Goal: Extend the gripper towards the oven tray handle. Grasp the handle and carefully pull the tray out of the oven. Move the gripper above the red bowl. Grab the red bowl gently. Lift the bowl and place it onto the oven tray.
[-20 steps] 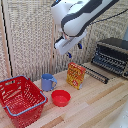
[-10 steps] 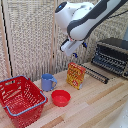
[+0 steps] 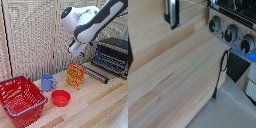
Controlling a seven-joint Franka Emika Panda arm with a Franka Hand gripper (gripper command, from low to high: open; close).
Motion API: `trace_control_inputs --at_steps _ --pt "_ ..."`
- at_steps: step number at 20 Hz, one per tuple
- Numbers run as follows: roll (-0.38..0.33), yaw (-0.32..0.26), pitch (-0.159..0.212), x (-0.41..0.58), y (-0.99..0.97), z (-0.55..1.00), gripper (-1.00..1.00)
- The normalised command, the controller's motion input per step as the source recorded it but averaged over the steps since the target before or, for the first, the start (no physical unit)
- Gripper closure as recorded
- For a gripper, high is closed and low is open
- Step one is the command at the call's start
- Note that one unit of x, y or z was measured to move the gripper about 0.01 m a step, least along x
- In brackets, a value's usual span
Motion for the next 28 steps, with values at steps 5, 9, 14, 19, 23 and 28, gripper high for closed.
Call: trace_control_inputs --at_steps 5,9,14,19,23,28 --pt "-0.282 0.062 0.000 0.213 -0.41 -0.12 -1.00" --pt "-0.248 0.029 -0.001 0.188 -0.42 -0.16 -1.00" --pt "-0.158 0.021 -0.032 0.312 -0.56 -0.16 -1.00" --pt "-0.059 0.000 -0.063 0.272 -0.81 0.03 -1.00" --pt "-0.055 0.000 -0.033 0.288 -0.82 -0.01 -1.00" --pt "-0.038 0.060 0.019 0.248 -0.76 -0.36 -1.00"
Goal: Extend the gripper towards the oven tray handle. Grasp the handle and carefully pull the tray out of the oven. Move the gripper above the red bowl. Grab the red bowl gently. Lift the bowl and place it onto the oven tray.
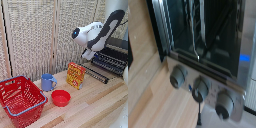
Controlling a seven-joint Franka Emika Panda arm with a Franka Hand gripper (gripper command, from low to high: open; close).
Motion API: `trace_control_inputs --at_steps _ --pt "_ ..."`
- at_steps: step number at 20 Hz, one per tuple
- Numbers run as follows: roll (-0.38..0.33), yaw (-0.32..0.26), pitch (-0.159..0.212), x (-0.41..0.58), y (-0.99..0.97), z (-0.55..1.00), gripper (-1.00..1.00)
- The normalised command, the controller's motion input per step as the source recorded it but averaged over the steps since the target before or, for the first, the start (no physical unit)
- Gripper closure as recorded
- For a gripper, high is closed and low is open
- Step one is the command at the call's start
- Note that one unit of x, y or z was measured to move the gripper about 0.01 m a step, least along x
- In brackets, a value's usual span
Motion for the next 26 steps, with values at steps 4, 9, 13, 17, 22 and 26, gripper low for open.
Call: trace_control_inputs --at_steps 4,9,13,17,22,26 --pt "-0.040 0.083 0.026 0.119 -0.61 -0.51 -1.00" --pt "-0.084 0.012 0.000 -0.032 -0.52 -0.18 -1.00" --pt "-0.076 -0.005 0.000 -0.090 -0.35 0.00 -1.00" --pt "-0.008 -0.001 0.000 0.000 -0.22 0.00 -1.00" --pt "-0.001 0.012 0.000 0.000 -0.51 0.00 -1.00" --pt "0.001 0.012 0.000 0.014 -0.41 0.00 -1.00"
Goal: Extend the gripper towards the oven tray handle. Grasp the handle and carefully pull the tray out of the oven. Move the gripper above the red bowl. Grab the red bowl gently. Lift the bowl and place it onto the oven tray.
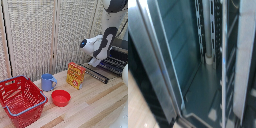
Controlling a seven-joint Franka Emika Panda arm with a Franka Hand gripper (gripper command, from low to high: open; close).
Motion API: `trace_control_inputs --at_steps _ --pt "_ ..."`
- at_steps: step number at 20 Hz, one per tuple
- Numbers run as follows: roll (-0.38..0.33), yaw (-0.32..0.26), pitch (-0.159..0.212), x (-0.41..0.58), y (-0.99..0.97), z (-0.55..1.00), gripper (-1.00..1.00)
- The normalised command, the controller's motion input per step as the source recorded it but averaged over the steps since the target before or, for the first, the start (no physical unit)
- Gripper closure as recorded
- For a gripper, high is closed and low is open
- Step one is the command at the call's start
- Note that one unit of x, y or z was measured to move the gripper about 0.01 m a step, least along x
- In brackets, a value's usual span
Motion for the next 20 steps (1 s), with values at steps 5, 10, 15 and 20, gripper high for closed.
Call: trace_control_inputs --at_steps 5,10,15,20 --pt "0.000 0.000 0.000 -0.013 -0.01 0.00 1.00" --pt "0.000 -0.001 -0.004 -0.071 0.00 0.00 1.00" --pt "0.000 -0.013 -0.016 -0.133 0.00 0.03 1.00" --pt "-0.035 -0.005 -0.028 -0.373 -0.16 0.02 1.00"
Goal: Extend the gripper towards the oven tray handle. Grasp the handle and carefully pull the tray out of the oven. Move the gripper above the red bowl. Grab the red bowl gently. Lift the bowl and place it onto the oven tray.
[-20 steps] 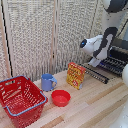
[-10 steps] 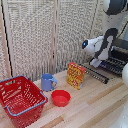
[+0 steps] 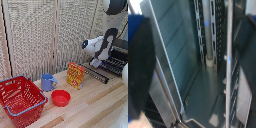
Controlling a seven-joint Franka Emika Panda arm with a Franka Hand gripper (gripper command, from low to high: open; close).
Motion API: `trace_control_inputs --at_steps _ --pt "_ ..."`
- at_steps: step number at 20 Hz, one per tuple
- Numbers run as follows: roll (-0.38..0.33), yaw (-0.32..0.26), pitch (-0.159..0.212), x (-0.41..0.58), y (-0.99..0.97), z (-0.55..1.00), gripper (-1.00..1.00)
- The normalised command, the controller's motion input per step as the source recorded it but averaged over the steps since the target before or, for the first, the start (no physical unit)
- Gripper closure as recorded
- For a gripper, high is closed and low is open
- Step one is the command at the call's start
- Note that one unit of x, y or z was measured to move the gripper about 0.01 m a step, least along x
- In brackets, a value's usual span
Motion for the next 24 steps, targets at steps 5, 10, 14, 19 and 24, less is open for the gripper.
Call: trace_control_inputs --at_steps 5,10,14,19,24 --pt "-0.022 0.007 -0.022 -0.453 -0.20 0.00 1.00" --pt "0.014 -0.025 -0.009 -0.331 -0.07 -0.01 1.00" --pt "0.001 -0.060 -0.006 -0.047 0.46 -0.15 1.00" --pt "-0.004 -0.046 0.000 0.034 0.97 -0.23 1.00" --pt "0.027 -0.039 0.000 0.139 0.93 -0.17 1.00"
